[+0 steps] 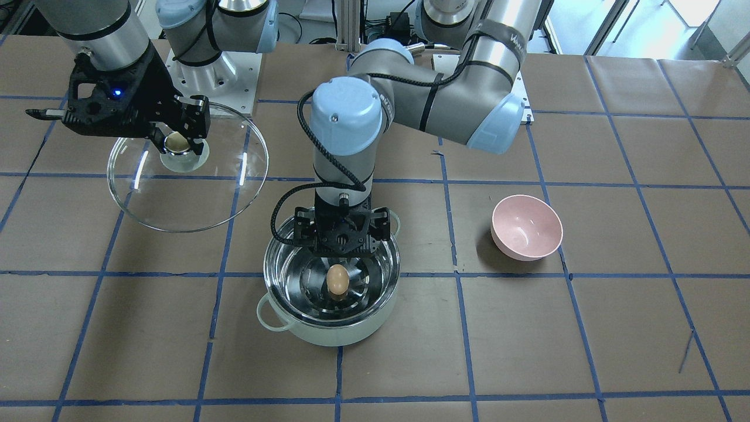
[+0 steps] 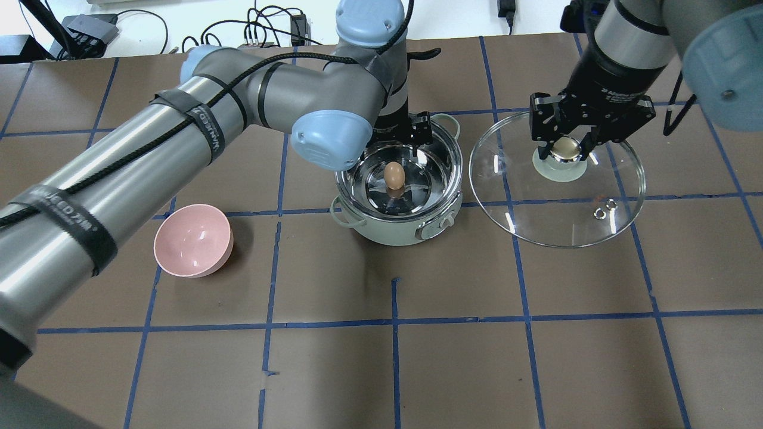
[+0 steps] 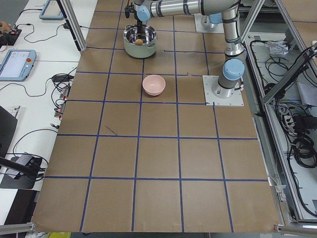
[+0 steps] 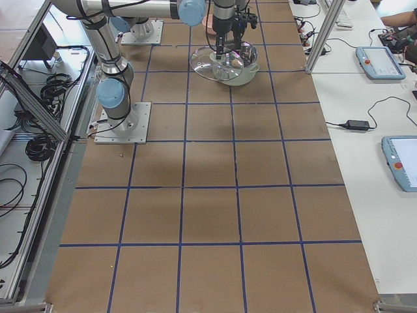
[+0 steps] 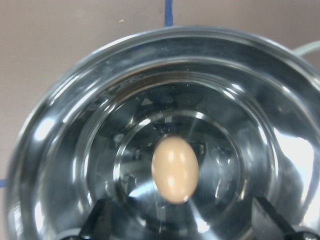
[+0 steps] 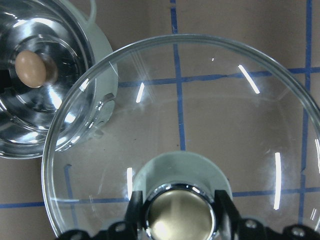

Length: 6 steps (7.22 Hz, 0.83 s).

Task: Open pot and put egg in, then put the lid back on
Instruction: 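Carry the lid back over the pot with right gripper while left gripper withdraws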

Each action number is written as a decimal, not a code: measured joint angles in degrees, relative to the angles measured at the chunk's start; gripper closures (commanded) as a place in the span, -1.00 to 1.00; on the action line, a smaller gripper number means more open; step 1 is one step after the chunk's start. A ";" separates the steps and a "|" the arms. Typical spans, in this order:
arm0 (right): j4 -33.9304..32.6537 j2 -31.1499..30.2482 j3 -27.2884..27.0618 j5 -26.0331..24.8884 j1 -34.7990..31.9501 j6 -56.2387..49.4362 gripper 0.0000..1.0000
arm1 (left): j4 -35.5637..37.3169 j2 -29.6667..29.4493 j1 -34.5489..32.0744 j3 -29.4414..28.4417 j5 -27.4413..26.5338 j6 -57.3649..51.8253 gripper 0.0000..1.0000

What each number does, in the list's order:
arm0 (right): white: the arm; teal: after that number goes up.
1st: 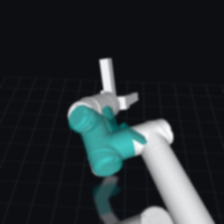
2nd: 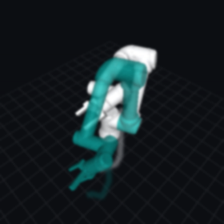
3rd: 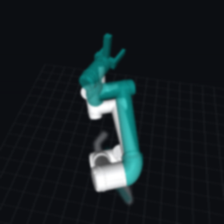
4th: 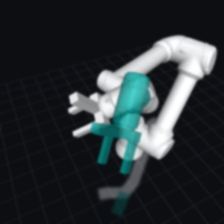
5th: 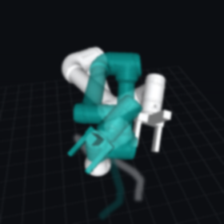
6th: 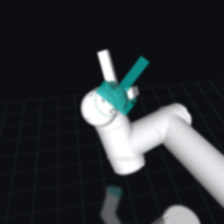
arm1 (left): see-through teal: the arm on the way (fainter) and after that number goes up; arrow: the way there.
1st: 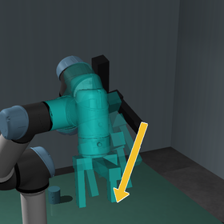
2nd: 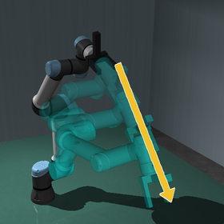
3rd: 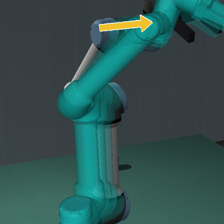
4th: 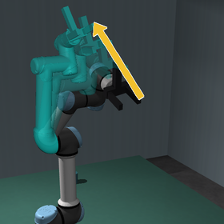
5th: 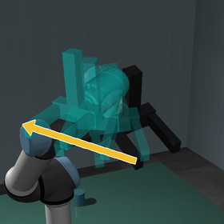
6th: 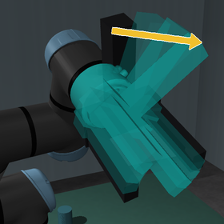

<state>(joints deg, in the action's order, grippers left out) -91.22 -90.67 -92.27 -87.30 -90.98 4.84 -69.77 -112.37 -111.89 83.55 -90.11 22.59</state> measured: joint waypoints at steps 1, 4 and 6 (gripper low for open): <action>-3.29 2.06 0.49 0.00 -3.86 4.32 0.46 | -5.65 4.90 1.37 0.17 0.61 -1.50 -1.00; -14.25 10.79 2.69 0.04 -13.93 16.55 0.46 | -23.39 17.73 11.45 1.26 0.96 -12.10 -1.00; -20.61 15.37 3.09 0.72 -16.76 20.49 0.46 | -25.54 21.26 17.93 3.61 0.97 -19.12 -1.00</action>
<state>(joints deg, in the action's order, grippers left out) -111.83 -75.30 -89.17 -86.58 -107.74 25.33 -95.32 -91.12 -93.95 87.16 -89.14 3.47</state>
